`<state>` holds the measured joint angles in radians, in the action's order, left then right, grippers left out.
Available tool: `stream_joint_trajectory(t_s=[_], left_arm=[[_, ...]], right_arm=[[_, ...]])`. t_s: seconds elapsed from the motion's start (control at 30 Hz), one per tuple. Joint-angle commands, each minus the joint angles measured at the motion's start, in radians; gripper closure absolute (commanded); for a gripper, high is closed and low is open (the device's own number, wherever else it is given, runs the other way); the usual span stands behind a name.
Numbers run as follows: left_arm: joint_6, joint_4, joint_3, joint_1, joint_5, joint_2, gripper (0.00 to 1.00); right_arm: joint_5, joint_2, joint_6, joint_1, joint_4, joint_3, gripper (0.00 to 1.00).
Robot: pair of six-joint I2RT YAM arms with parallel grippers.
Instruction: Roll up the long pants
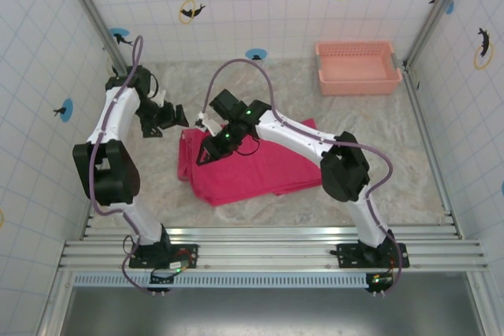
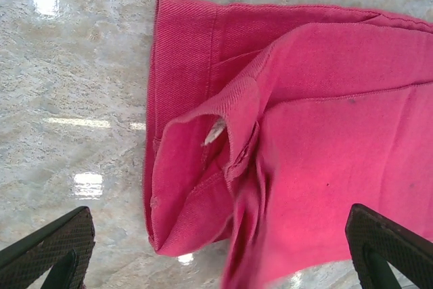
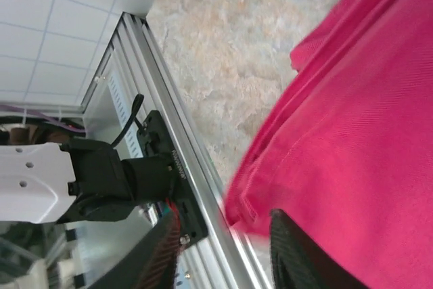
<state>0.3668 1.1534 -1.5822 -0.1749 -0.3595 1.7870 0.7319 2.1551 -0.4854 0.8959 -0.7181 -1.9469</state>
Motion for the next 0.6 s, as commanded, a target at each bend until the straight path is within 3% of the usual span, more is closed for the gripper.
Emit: stream_joint_trajectory(t_s=[0.0, 0.23, 0.47, 0.57], left_arm=[[0.006, 0.000, 0.020, -0.001, -0.030, -0.030, 0.03], [-0.010, -0.002, 0.100, 0.032, -0.031, -0.095, 0.03], [0.010, 0.008, 0.232, 0.270, 0.210, -0.234, 0.03], [0.057, -0.025, 0.300, 0.336, 0.258, -0.251, 0.03]], right_arm=[[0.021, -0.058, 0.026, -0.064, -0.019, -0.016, 0.53], [-0.049, -0.167, 0.109, -0.264, -0.137, -0.002, 0.51], [-0.088, -0.221, 0.150, -0.366, -0.172, 0.054, 0.51], [-0.109, -0.252, 0.165, -0.384, -0.169, 0.091, 0.52]])
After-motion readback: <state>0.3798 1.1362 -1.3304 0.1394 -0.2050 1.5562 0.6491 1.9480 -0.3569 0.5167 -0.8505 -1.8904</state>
